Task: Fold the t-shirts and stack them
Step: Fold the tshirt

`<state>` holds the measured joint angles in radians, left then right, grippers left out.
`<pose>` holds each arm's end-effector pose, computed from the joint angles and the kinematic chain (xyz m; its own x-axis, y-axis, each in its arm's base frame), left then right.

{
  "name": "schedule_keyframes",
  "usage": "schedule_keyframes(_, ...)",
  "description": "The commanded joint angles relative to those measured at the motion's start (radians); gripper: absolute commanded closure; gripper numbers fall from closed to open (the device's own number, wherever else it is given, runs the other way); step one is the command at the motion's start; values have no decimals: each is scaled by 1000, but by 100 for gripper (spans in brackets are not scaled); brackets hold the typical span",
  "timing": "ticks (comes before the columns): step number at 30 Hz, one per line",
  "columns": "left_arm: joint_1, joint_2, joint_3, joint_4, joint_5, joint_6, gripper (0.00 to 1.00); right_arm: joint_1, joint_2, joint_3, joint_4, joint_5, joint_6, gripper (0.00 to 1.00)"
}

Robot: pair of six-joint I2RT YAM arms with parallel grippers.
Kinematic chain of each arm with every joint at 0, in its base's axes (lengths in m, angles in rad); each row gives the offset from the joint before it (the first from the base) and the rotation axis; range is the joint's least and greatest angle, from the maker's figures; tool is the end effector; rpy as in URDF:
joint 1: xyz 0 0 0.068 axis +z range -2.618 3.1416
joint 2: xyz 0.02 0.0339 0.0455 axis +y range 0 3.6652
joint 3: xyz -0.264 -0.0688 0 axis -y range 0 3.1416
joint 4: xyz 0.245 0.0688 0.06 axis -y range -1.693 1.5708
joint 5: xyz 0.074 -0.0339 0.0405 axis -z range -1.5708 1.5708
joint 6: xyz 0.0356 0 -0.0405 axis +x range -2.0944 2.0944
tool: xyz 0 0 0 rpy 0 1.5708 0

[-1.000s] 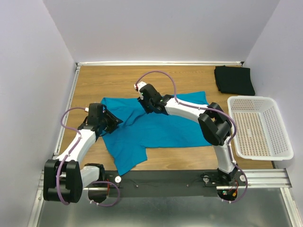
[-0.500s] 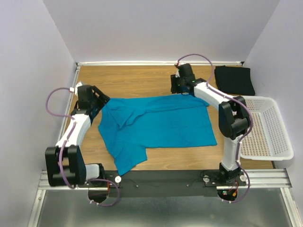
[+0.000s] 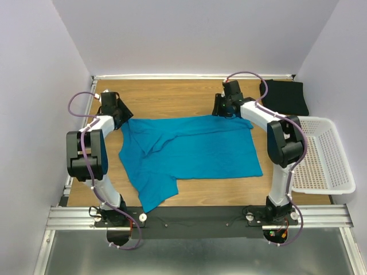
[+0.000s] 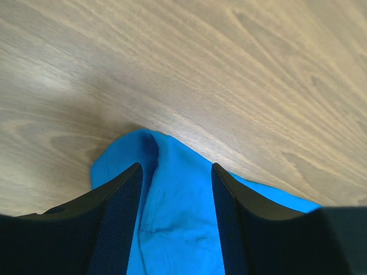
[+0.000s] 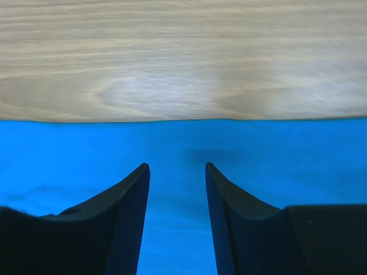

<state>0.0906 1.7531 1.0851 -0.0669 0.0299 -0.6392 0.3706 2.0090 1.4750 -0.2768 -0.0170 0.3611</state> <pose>0.3772 0.0332 0.1950 -0.4952 -0.6437 -0.5835 -0.4532 0.7643 -0.4587 0.4183 0.1632 0.2001 -0.7639 0.0822 -0.6401 -0.1103 0.9607 0.2549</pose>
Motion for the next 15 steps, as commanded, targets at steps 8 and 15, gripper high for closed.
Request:
schedule_keyframes(8,6,72,-5,47,47,-14,47,-150,-29,-110,47,-20,102,49)
schedule_keyframes(15,6,108,4,55,31,-4,63,-200,5,-124,68,-40,139,49)
